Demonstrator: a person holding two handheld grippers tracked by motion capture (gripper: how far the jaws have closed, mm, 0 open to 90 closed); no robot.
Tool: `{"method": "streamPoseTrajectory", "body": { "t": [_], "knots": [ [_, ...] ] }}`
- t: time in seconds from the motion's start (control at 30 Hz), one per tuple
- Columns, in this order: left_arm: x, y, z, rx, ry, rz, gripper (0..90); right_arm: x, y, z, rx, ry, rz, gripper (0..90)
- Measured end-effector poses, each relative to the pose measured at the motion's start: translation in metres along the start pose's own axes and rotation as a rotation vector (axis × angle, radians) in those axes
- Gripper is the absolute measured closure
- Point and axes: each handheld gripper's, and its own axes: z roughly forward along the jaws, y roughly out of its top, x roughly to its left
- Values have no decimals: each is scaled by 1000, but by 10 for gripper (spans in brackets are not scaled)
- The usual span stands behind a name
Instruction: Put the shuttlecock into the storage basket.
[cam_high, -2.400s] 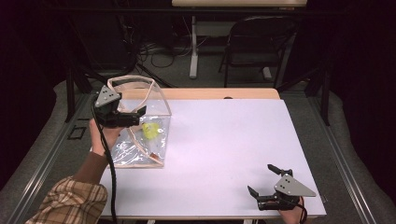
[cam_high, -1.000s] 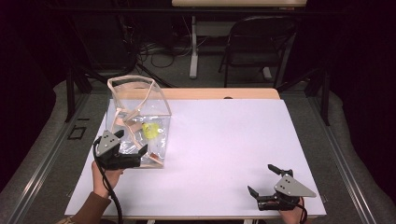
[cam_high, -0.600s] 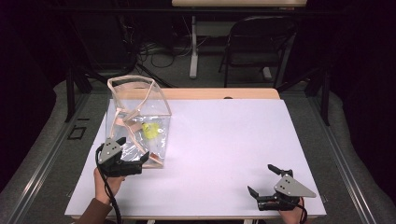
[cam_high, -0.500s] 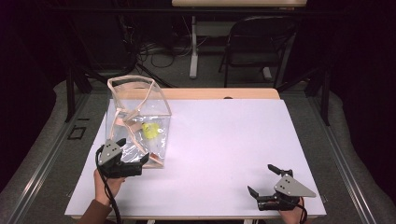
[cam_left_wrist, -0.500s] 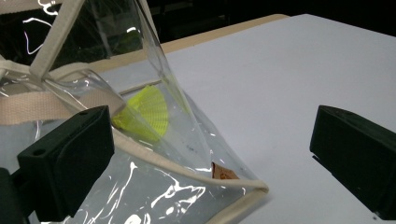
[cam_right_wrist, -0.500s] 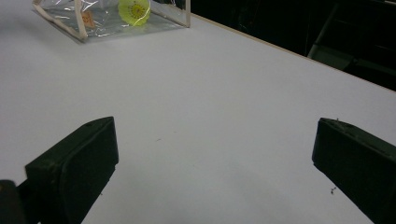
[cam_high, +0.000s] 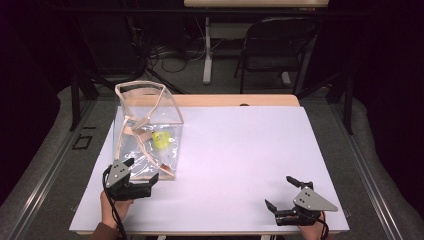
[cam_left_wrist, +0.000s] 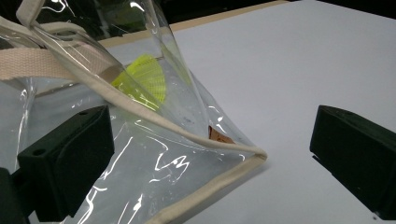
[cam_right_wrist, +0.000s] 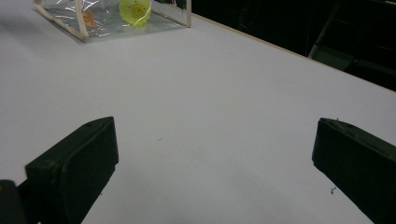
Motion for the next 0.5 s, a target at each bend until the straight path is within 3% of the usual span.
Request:
{"method": "streamPoseTrajectory", "body": {
  "t": [0.5],
  "knots": [
    [-6, -26, -3, -34, -29, 33, 0, 0, 0, 0, -3, 2, -2, 0]
  ]
}}
